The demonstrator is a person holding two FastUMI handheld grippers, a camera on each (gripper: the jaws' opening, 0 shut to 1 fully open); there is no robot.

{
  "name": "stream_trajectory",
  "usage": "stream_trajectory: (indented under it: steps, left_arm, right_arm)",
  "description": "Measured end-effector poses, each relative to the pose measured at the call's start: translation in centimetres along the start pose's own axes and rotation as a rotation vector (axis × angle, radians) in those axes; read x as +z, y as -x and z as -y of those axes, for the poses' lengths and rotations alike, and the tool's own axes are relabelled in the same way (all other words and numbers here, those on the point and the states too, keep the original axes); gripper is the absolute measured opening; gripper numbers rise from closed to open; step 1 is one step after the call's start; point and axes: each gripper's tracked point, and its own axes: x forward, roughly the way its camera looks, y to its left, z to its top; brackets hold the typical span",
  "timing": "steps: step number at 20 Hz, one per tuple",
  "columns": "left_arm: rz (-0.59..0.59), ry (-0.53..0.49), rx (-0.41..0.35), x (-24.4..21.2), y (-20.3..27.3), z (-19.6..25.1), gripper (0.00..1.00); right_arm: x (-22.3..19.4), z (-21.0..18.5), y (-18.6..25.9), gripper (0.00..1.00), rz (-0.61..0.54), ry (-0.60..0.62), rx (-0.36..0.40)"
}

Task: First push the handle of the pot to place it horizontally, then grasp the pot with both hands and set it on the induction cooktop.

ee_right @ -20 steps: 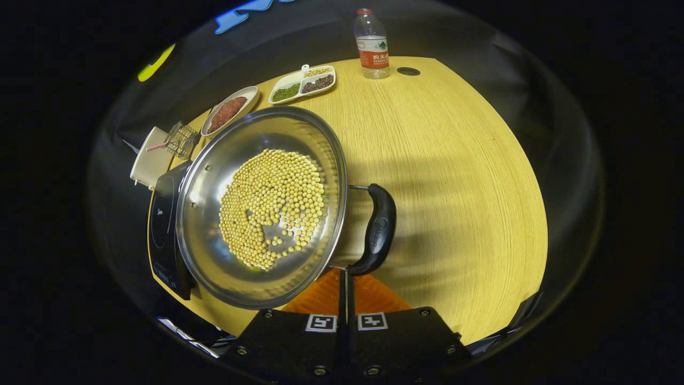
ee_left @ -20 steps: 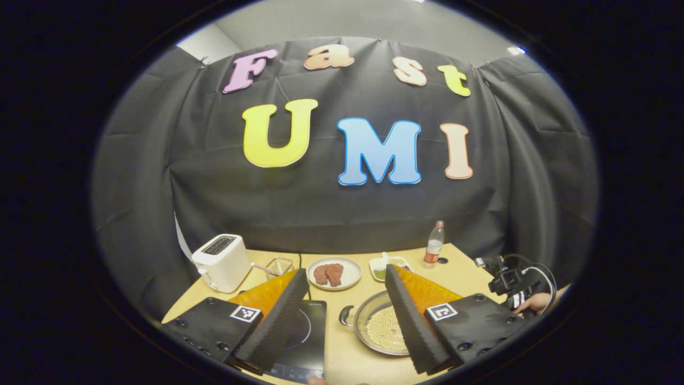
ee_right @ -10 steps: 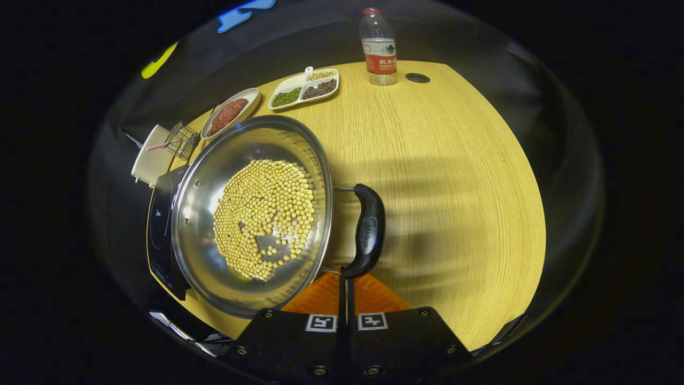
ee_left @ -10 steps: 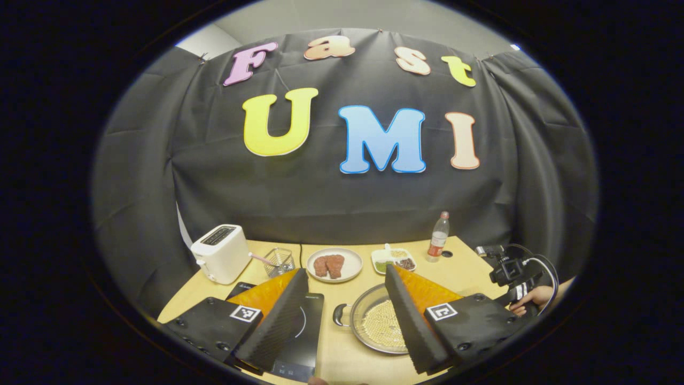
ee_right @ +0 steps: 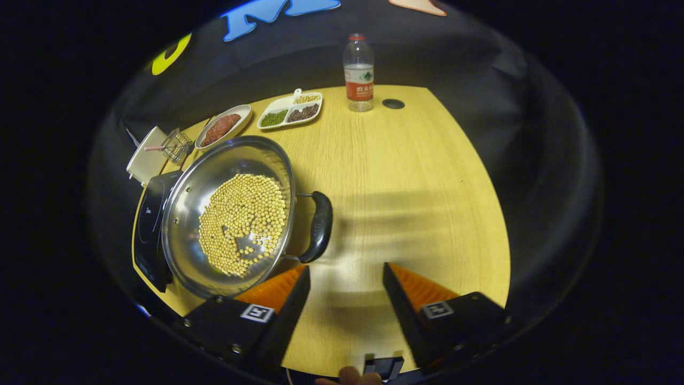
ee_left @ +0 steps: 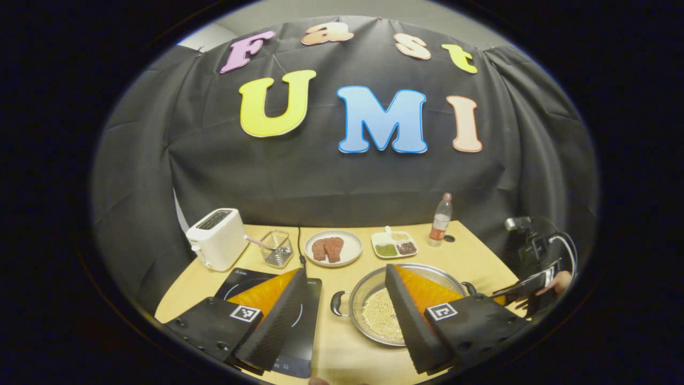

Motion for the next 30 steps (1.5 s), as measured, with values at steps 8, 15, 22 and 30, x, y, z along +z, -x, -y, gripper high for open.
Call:
stream_trajectory:
  steps: [8,15,22,30]
  left_arm:
    - [-0.142,0.027,-0.138,-4.5,-4.3,0.5,0.97]
    - [-0.282,0.009,-0.146,-10.4,-10.4,-0.5,0.99]
    - [-0.382,-0.002,-0.141,-14.7,-14.6,-1.0,0.99]
    - [-0.436,-0.007,-0.114,-17.9,-17.8,-1.3,0.96]
  right_arm:
    - [2.0,-2.7,5.3,1.0,0.211,-0.119,0.015]
    - [2.4,-5.2,3.6,1.0,0.229,-0.102,0.018]
    - [3.8,-4.9,0.2,1.0,0.221,-0.089,-0.015]
    - [3.5,-5.1,-4.1,1.0,0.167,-0.105,-0.031]
